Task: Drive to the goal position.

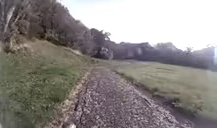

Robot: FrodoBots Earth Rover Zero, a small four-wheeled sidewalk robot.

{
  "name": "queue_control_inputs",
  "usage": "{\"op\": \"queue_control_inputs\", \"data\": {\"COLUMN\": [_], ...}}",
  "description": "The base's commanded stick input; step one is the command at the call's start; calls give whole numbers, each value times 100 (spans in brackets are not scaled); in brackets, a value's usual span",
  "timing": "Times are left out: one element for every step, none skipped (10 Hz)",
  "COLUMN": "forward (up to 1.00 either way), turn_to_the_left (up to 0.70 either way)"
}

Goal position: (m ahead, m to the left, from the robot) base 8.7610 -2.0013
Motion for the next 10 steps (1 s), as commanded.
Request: {"op": "queue_control_inputs", "data": {"forward": [70,70,70,70,70,70,70,70,70,70], "turn_to_the_left": [0,0,0,0,0,0,0,0,0,0]}}
